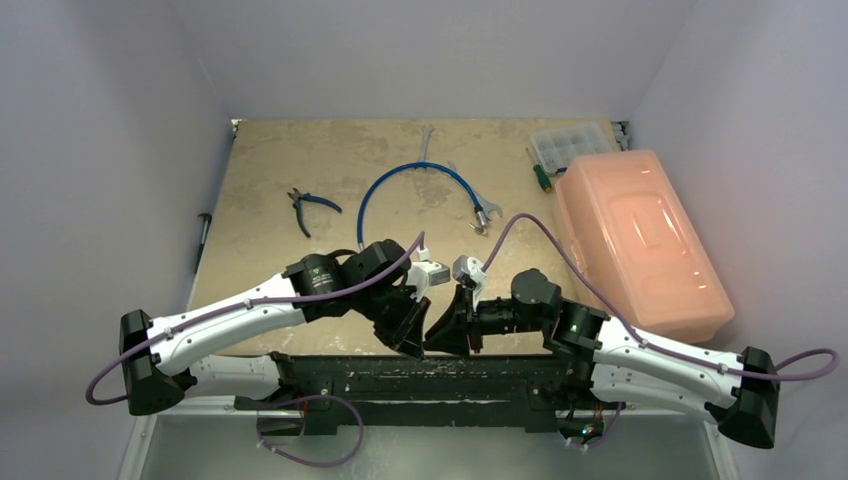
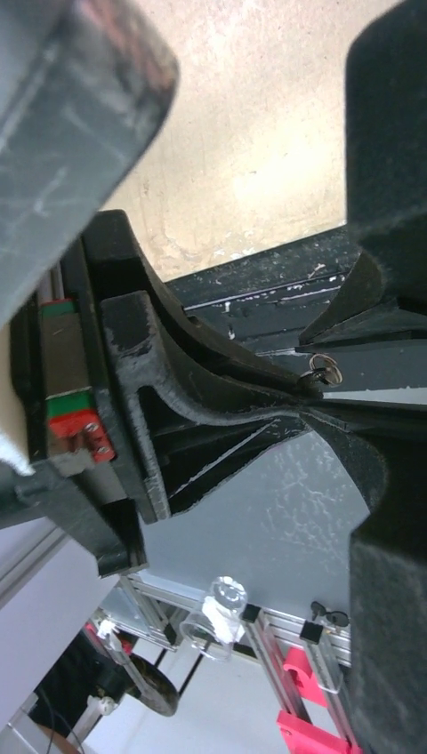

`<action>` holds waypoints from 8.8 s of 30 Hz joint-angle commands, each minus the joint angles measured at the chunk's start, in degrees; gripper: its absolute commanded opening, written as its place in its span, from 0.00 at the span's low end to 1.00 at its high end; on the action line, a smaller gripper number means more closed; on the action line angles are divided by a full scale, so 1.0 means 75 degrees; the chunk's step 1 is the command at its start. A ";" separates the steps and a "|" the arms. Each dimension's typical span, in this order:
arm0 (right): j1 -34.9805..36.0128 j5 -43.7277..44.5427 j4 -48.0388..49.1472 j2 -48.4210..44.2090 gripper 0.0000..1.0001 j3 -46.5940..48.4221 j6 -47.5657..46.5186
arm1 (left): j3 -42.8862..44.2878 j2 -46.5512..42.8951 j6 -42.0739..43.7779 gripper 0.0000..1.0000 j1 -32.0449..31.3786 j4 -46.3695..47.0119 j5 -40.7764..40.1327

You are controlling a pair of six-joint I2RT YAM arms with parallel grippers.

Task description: Unlock with the key

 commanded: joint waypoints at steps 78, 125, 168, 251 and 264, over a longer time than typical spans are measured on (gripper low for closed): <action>-0.0010 0.6440 -0.2406 -0.2679 0.00 -0.1386 0.6326 | -0.1479 -0.0428 -0.1644 0.48 -0.0037 0.2747 -0.7997; -0.0010 0.8409 -0.6366 -0.4702 0.00 -0.0723 0.7606 | 0.1978 0.5981 -0.2502 0.79 0.1978 0.1494 -0.6210; -0.0010 0.9076 -0.7334 -0.5412 0.00 -0.0289 0.7773 | 0.0400 0.4112 -0.3406 0.00 0.2037 0.2927 -0.6029; 0.0066 0.9039 -0.0954 0.1261 0.00 0.0731 0.7506 | -0.4038 -0.0464 -1.0839 0.00 0.1991 0.7476 -0.6192; 0.0072 0.9041 -0.0098 0.2662 0.00 0.1317 0.7243 | -0.3475 -0.0209 -1.1226 0.00 0.1791 0.6617 -0.6700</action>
